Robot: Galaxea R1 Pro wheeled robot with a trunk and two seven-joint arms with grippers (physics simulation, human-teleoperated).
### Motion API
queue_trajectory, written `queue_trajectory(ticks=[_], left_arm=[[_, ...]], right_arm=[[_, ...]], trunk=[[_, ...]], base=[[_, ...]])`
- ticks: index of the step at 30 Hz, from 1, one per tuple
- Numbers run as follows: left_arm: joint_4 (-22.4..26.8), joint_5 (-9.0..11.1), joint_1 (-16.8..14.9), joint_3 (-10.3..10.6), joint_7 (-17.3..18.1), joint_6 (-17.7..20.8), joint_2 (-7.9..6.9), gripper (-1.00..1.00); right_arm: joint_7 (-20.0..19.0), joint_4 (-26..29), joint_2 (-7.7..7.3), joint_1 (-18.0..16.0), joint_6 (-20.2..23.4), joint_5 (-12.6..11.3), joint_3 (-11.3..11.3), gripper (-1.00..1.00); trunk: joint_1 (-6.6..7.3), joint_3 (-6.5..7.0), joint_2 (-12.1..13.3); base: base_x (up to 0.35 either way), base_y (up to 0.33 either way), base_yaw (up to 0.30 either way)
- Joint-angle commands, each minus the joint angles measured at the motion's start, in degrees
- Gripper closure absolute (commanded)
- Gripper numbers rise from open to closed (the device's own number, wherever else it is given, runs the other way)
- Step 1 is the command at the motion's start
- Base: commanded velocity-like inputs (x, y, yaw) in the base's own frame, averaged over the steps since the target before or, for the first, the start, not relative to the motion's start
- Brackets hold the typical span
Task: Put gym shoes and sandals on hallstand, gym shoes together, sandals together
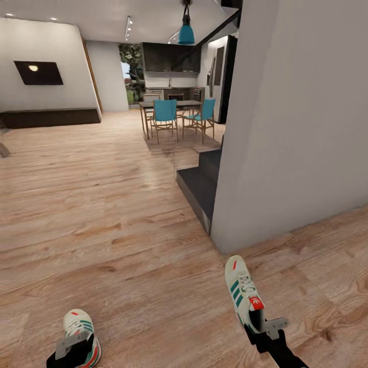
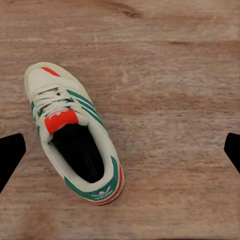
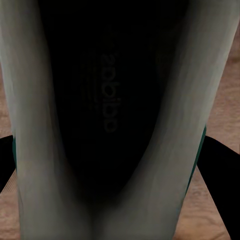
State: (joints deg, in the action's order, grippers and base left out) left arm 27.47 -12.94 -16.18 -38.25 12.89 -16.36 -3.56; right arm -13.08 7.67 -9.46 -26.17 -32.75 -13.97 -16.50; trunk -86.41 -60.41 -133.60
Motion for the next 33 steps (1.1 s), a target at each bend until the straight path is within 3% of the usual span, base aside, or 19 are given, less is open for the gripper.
queue_trajectory(ticks=[1, 21, 33], left_arm=[[-0.04, -0.55, -0.08, -0.50, 0.38, -0.25, 0.04, -1.00], [-0.04, -0.10, -0.08, -0.51, 0.38, -0.25, 0.04, -1.00], [-0.04, -0.07, -0.08, -0.50, 0.38, -0.25, 0.04, -1.00]], right_arm=[[-0.40, -0.03, -0.03, -0.02, -0.12, -0.61, -0.20, 1.00], [-0.40, -0.04, -0.03, -0.02, -0.05, -0.54, -0.20, 1.00], [-0.40, -0.03, -0.03, -0.02, -0.08, -0.58, -0.20, 1.00]], trunk=[[0.01, -0.04, -0.02], [0.01, -0.04, -0.02], [0.01, -0.04, -0.02]], base=[[0.001, -0.023, 0.273], [0.000, -0.009, 0.273], [0.000, -0.247, 0.273]])
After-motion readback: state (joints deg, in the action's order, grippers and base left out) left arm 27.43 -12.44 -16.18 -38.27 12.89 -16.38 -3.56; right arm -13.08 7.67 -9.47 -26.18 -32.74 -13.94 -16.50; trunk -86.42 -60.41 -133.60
